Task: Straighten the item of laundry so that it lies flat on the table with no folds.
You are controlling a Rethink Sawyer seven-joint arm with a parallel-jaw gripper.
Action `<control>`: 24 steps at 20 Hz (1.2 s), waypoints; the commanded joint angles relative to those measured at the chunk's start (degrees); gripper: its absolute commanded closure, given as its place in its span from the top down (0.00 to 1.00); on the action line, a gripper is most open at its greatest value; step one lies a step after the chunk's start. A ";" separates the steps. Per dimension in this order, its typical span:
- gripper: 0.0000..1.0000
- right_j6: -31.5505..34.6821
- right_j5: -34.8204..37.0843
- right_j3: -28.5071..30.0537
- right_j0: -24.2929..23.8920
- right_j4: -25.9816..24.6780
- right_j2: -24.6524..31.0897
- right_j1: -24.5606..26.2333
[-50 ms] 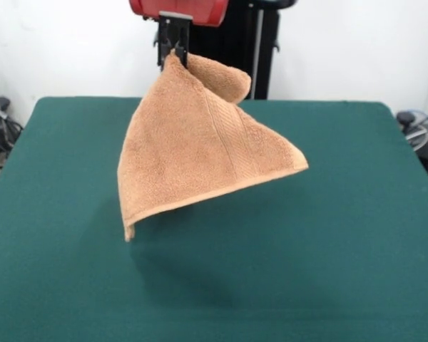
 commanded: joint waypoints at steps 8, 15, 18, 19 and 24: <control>0.00 -6.29 1.57 2.54 -0.72 -2.13 6.53 0.28; 0.00 -2.92 -1.75 5.65 -0.16 -0.77 6.91 0.84; 0.00 -1.84 -2.40 6.01 0.25 -0.79 6.72 0.95; 0.00 -1.32 -2.52 6.13 0.50 -0.79 6.59 0.93; 0.00 1.09 -3.56 6.60 1.57 -0.59 6.05 0.91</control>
